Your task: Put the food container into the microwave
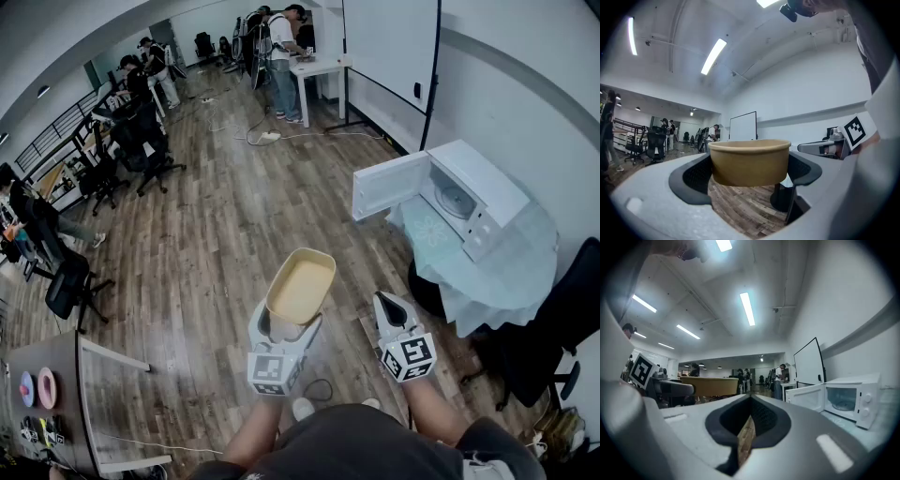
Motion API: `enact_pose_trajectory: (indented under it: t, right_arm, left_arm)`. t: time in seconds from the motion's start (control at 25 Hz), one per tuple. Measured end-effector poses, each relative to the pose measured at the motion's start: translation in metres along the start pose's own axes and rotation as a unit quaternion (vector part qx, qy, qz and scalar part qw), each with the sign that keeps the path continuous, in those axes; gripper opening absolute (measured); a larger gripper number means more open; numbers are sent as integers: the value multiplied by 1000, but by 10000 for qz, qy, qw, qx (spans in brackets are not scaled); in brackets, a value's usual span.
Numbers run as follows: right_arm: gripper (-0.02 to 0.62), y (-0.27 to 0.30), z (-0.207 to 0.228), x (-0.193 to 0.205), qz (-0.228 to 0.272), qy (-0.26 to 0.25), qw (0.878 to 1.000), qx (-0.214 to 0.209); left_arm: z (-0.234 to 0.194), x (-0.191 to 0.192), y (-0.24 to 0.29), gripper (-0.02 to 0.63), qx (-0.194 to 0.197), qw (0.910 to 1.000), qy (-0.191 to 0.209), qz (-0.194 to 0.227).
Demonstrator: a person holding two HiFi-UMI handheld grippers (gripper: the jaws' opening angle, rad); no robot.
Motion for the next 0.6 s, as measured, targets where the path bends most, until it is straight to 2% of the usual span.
enact_pose_trajectory:
  t: [0.24,0.6]
  right_arm:
    - [-3,-3,-1,1,-12,-67,10000,-14]
    - [-3,-3,-11,1,70,71,9999,122]
  left_arm:
    - [1,1,-1,508,-23,10000,2,8]
    - [-2,3,-3,508,148,9999,40,-41]
Point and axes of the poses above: the fingertips, and each gripper's own axes: y forward along the fingers, z to its right, x out of its underside, the point moved 2 cm from there along -y, backward along the fingers, and after that the axes turned 6 degrees about -z, right-handed, at the moved point
